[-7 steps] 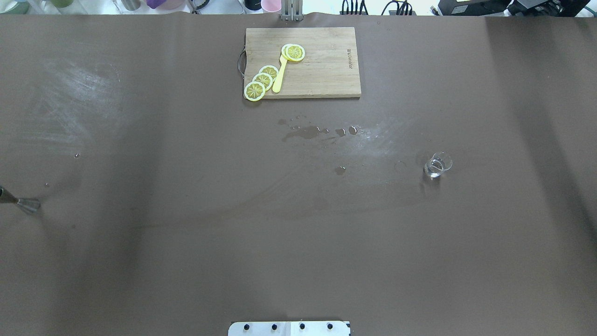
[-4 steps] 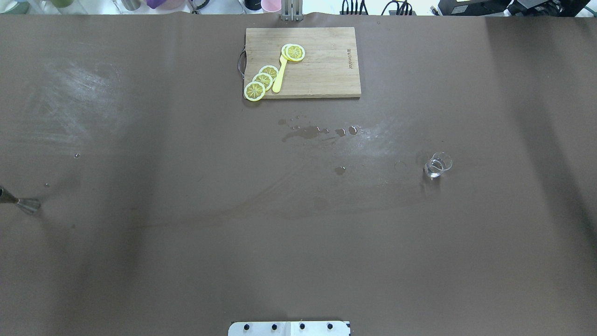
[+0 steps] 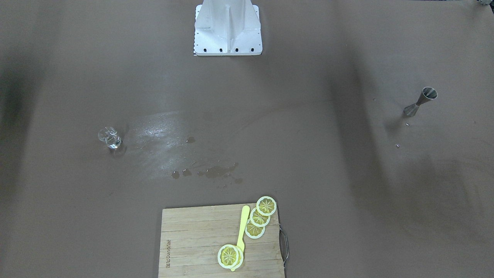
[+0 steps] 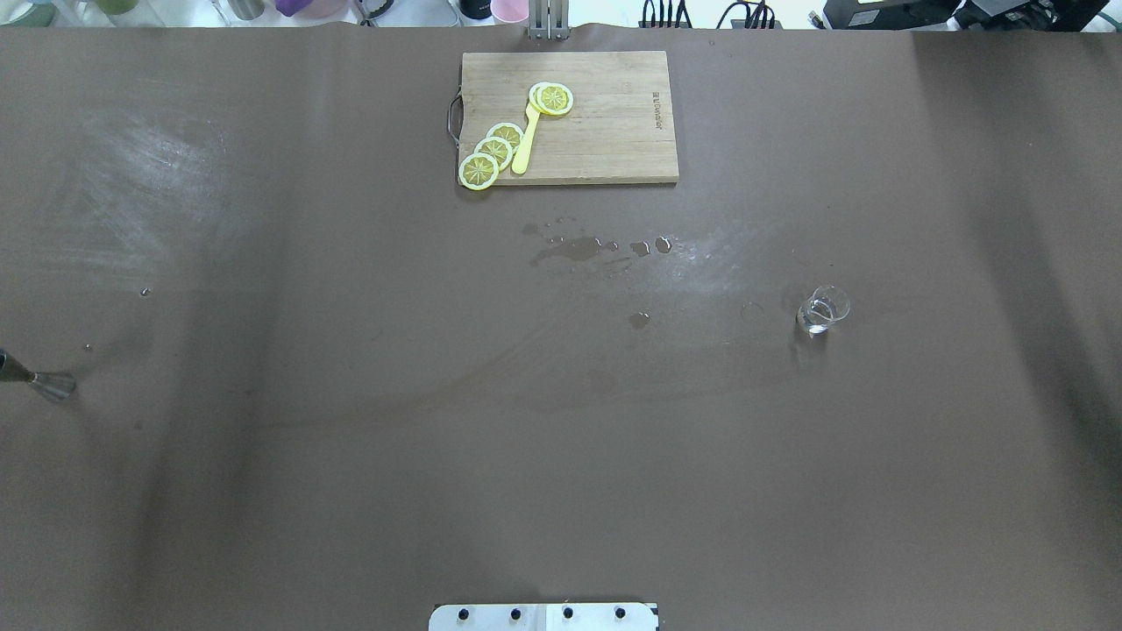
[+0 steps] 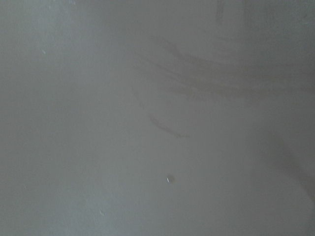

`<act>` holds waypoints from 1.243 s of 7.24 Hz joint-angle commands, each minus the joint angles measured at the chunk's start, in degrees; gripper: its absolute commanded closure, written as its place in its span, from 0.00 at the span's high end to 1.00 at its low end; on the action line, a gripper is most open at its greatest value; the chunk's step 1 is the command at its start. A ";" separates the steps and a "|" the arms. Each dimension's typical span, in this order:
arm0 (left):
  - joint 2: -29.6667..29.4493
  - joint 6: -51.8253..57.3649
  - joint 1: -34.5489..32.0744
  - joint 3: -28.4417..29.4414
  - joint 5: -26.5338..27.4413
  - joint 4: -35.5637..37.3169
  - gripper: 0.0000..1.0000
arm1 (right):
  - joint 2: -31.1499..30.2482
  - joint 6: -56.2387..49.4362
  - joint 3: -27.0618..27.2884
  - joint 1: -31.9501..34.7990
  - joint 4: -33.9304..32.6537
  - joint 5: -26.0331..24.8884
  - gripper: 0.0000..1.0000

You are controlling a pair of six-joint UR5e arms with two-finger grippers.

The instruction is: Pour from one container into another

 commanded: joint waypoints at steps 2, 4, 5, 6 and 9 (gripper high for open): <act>1.22 -1.00 -0.26 1.91 -0.42 -4.26 0.98 | -0.67 -0.18 1.11 -1.12 6.15 2.50 1.00; 2.72 -1.09 -0.35 2.17 -2.60 -4.35 0.98 | -1.55 0.26 1.02 -1.21 11.35 6.45 1.00; 3.16 -3.44 -0.43 2.26 -4.96 -4.35 0.98 | -1.46 0.17 1.11 -2.86 12.67 9.07 1.00; 3.16 -5.90 -0.43 1.82 -7.25 -4.43 0.98 | -1.11 0.78 0.59 -5.05 16.95 9.97 1.00; 3.25 -6.01 -0.52 1.99 -7.62 -4.43 0.98 | -2.34 16.10 -1.69 -12.16 38.70 12.52 1.00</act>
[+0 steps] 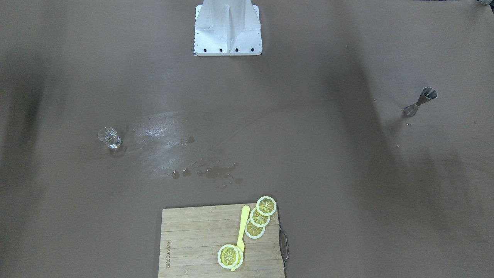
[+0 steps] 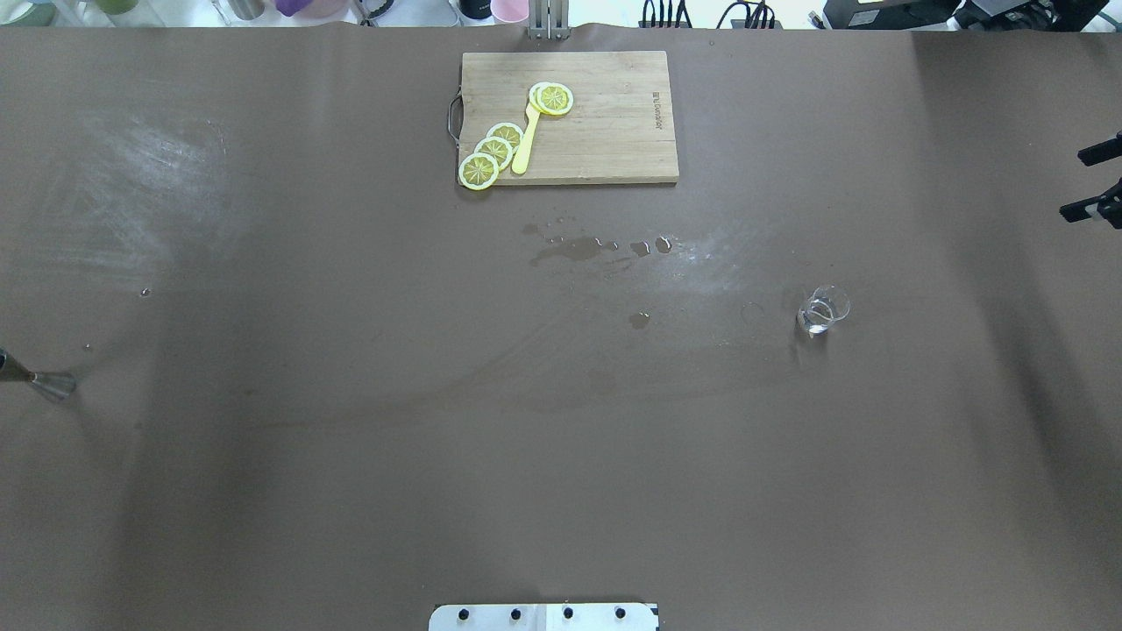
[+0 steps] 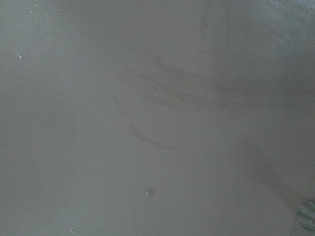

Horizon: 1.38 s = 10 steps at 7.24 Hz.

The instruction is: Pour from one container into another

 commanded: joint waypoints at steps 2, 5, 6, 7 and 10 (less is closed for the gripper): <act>-0.04 -0.26 0.03 0.09 0.00 0.08 0.98 | -0.34 10.60 -3.39 -5.30 20.08 -0.10 1.00; -0.04 -0.26 0.03 0.18 -0.09 0.08 0.98 | -0.69 10.42 -4.88 -9.95 27.56 -2.55 1.00; -0.04 -0.26 0.03 0.18 0.00 0.08 0.98 | -0.69 10.33 -5.15 -12.14 29.49 -2.91 1.00; -0.04 0.00 0.03 0.09 0.08 0.08 0.98 | -0.69 10.33 -5.32 -14.94 31.43 -4.05 1.00; 0.13 -0.08 -0.41 -1.56 0.09 0.08 0.98 | -0.78 6.93 -6.63 -19.97 33.03 -9.75 1.00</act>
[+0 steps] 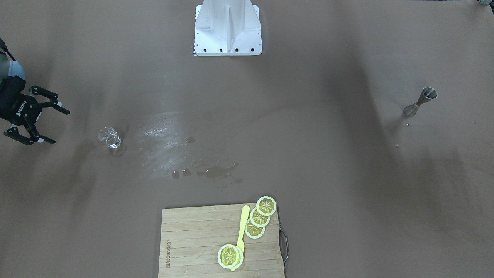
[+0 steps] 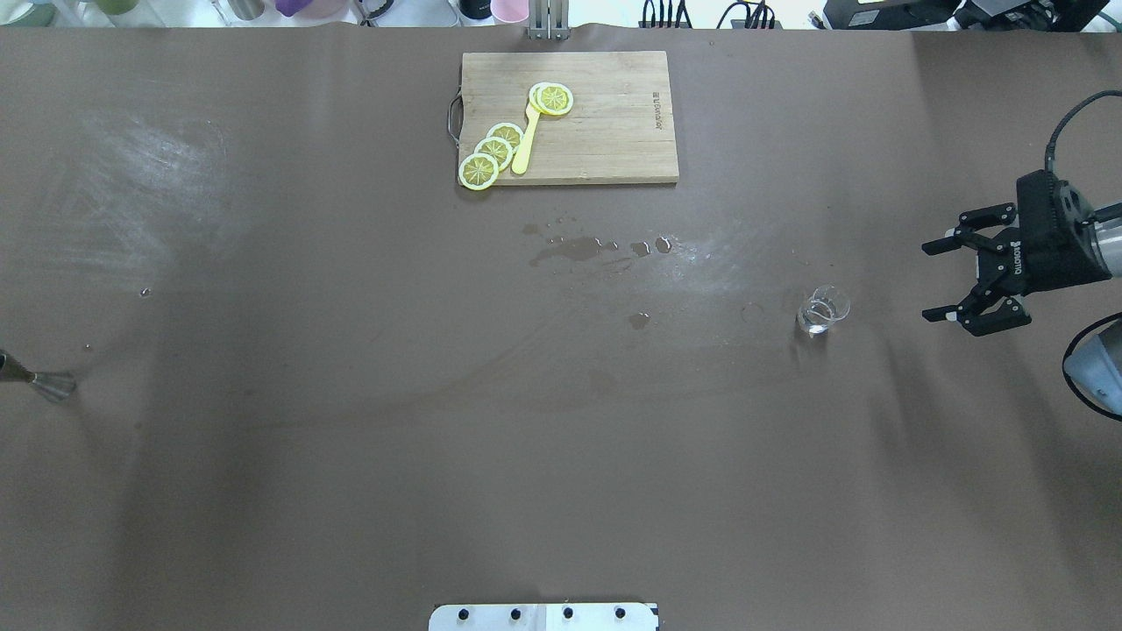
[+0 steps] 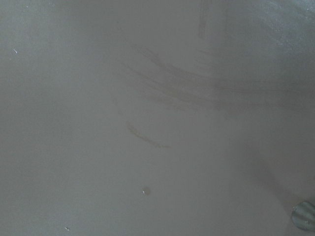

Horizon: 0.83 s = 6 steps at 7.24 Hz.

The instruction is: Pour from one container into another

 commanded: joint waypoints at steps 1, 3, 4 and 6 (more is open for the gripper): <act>4.80 0.01 -1.39 -5.60 0.55 0.06 0.98 | 0.20 -5.68 -2.95 -2.43 0.46 -2.49 1.00; 7.20 -0.08 -1.75 -7.04 4.77 -9.88 0.98 | 0.38 -6.33 -3.76 -4.97 0.63 -3.71 1.00; 10.43 -0.08 -1.92 -5.31 5.04 -18.22 0.98 | 0.38 -6.33 -3.93 -6.02 1.07 -4.33 0.99; 9.94 -0.25 -1.84 4.60 5.39 -40.70 0.98 | 0.55 -6.85 -4.29 -6.65 1.95 -4.43 0.99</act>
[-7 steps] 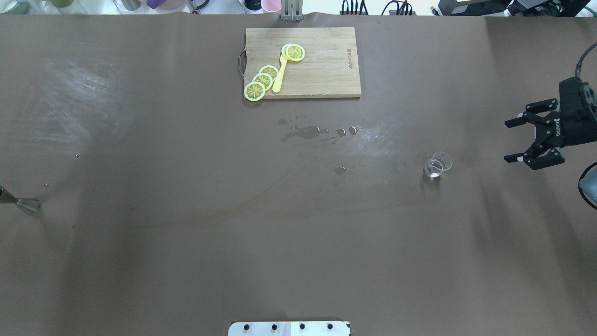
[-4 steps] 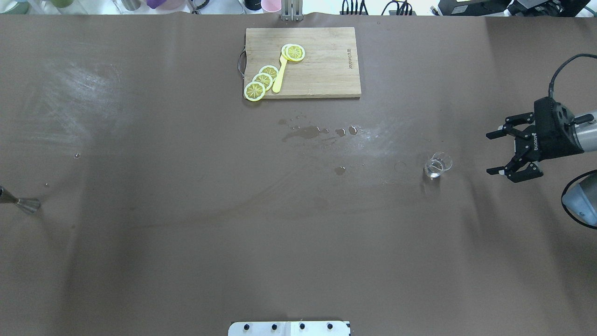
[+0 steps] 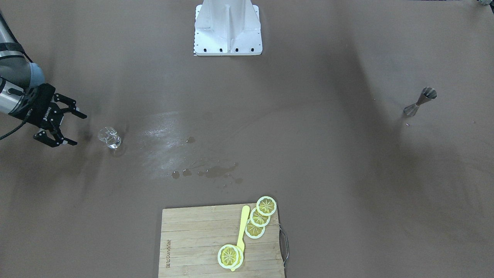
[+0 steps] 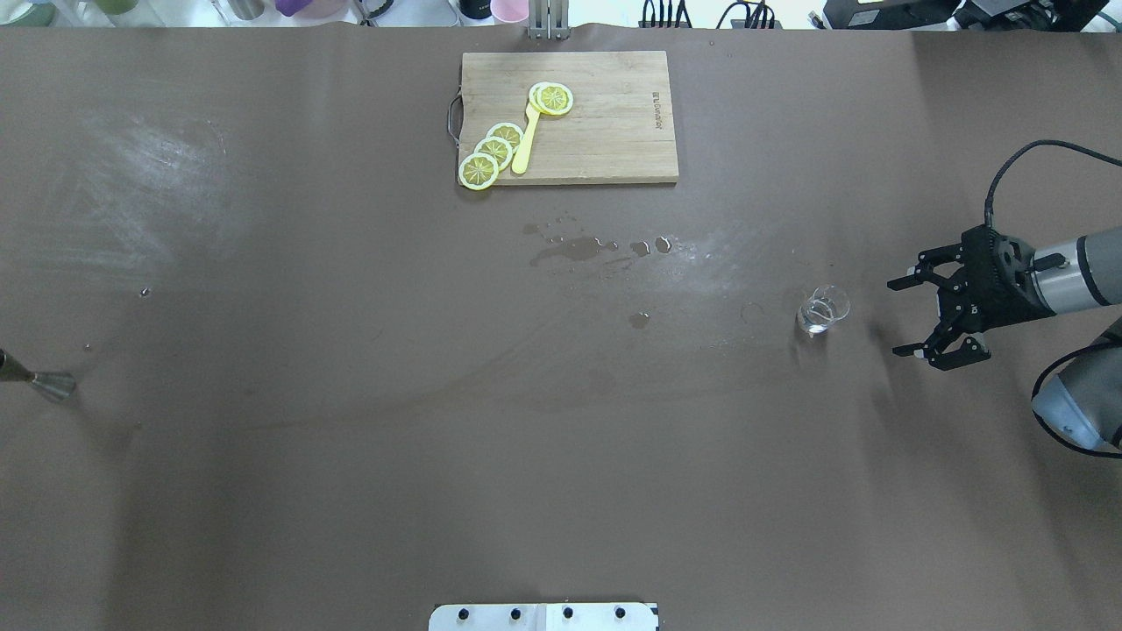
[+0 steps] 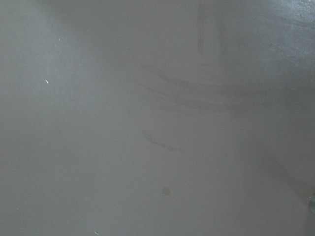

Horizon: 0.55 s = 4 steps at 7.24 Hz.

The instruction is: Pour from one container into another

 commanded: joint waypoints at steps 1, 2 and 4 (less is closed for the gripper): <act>0.08 -0.10 0.06 10.87 0.65 -23.68 0.98 | 0.62 -0.78 -0.33 -0.20 0.43 -0.50 0.99; -0.18 -0.02 0.06 14.24 0.75 -32.14 0.98 | 1.58 -0.78 -1.28 -0.11 0.43 -0.77 0.99; -0.71 -0.10 0.32 14.89 4.41 -40.54 0.98 | 4.92 -0.52 -4.18 0.15 0.35 -1.39 0.99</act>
